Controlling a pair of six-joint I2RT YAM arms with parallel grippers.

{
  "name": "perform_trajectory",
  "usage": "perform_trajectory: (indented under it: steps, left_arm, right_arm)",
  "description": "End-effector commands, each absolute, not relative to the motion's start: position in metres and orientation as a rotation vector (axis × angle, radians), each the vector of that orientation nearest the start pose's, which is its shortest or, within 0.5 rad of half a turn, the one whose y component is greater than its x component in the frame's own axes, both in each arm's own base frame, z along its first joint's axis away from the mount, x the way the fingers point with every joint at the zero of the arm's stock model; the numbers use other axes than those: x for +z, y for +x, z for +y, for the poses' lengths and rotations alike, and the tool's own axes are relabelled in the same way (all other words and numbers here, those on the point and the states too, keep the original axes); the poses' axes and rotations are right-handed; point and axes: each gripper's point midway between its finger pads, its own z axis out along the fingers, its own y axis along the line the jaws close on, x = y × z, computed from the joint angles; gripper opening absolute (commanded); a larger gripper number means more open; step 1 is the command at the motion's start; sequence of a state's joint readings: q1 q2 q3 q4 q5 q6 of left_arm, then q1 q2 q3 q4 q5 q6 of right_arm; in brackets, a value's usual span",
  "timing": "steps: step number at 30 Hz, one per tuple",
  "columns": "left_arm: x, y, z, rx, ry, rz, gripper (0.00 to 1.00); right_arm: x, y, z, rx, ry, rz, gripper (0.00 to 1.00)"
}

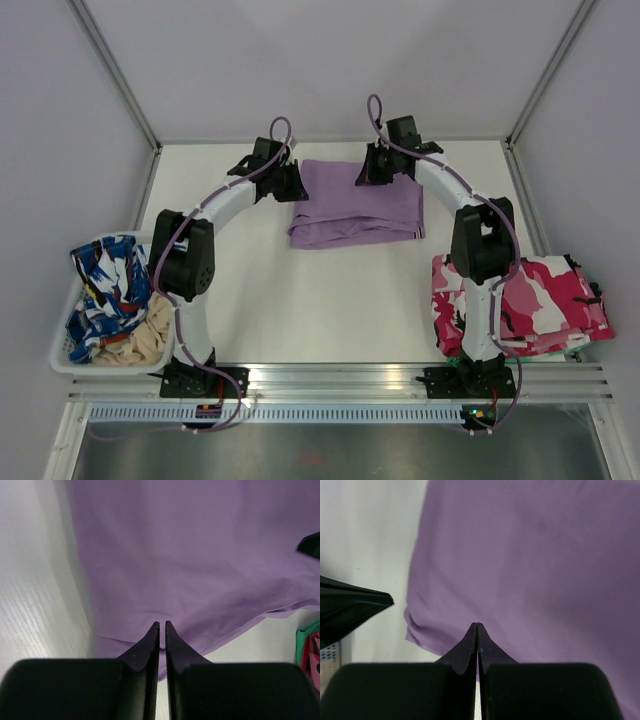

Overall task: Fold and stack the trousers
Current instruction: Fold the trousers

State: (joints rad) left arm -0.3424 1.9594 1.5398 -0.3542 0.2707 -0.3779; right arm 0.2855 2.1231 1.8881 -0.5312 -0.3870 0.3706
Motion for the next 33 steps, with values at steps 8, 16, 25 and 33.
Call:
perform_trajectory:
  steps: [8,16,25,33]
  left_arm:
    - [0.077,0.44,-0.237,-0.744,0.065,2.504,0.03]
    - [0.063,0.407,-0.236,-0.775,0.171,2.555,0.03]
    - [0.05,0.383,-0.242,-0.737,0.327,2.613,0.02]
    - [0.046,0.379,-0.227,-0.637,0.331,2.632,0.02]
  right_arm:
    - [0.073,0.46,0.225,0.695,-0.141,2.582,0.0]
    - [0.075,0.435,0.213,0.646,-0.223,2.64,0.0]
    - [0.065,0.394,0.211,0.73,-0.427,2.649,0.0]
    - [0.029,0.379,0.202,0.694,-0.412,2.745,0.0]
